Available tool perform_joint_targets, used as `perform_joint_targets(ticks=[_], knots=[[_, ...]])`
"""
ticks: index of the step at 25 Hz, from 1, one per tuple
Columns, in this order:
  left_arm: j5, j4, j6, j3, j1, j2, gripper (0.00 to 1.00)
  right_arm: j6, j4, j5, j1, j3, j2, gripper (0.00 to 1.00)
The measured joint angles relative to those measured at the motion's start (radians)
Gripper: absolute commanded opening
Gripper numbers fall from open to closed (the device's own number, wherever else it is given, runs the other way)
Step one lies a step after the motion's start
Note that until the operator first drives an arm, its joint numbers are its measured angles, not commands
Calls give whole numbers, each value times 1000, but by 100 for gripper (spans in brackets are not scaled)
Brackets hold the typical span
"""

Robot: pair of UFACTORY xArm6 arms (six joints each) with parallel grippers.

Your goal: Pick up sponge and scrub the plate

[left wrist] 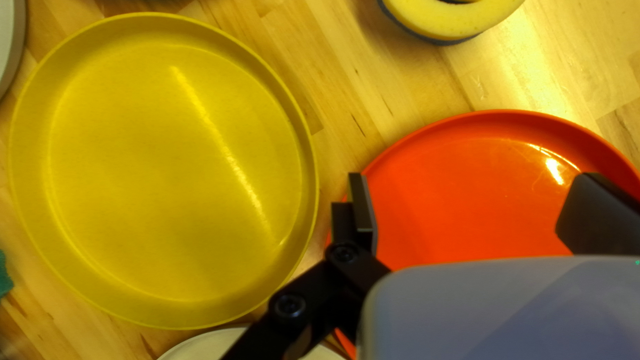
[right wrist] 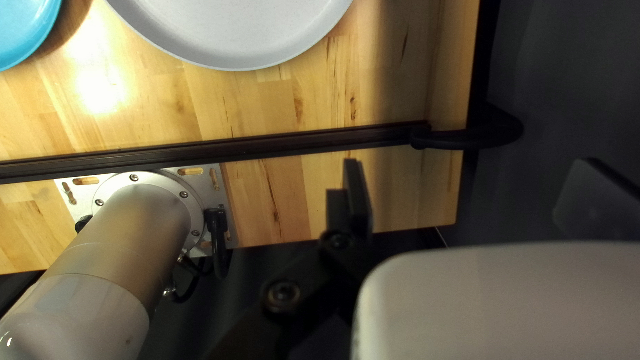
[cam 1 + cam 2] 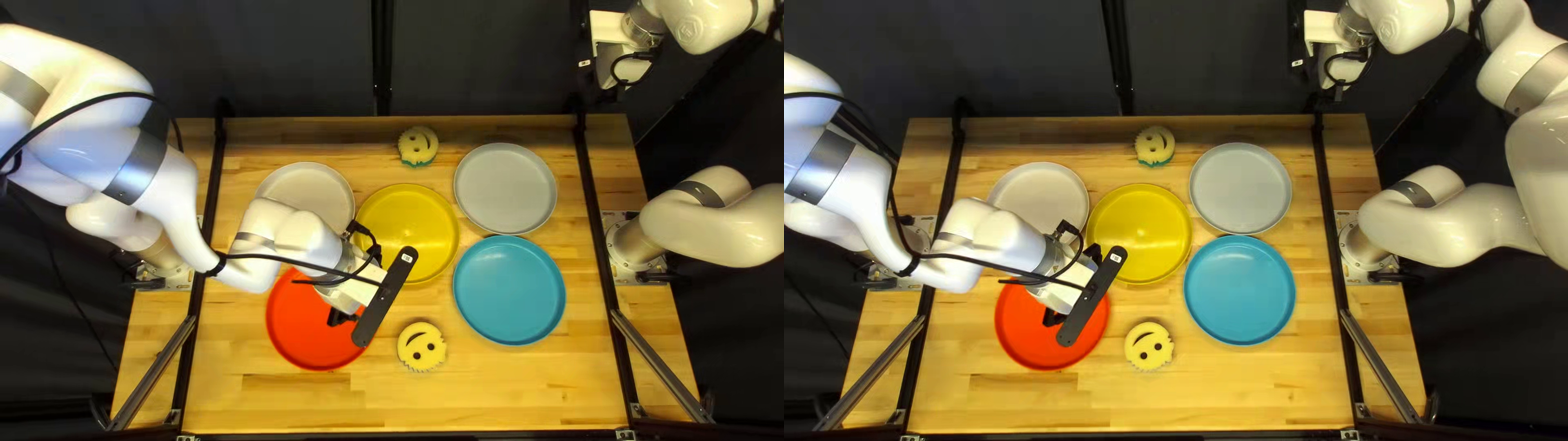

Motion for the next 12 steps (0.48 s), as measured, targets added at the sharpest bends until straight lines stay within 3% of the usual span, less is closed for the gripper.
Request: perform_joint_targets(ticks=[6,12], knots=[[82,125,-138,-182,-90,126,100,0,0,0,0,0,0,100],[91,176,-170,-279,-113,231,100,0,0,0,0,0,0,100]])
